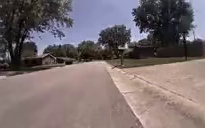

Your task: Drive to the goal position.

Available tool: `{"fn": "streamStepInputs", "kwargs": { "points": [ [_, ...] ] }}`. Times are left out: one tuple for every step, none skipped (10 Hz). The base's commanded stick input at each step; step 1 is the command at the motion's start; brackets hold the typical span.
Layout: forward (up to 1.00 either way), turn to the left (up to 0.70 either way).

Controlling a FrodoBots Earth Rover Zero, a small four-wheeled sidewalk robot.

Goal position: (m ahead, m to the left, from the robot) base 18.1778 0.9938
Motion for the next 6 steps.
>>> {"fn": "streamStepInputs", "kwargs": {
  "points": [
    [0.70,0.00],
    [0.70,0.00],
    [0.70,0.00],
    [0.70,0.00],
    [0.70,0.00],
    [0.70,0.00]
  ]
}}
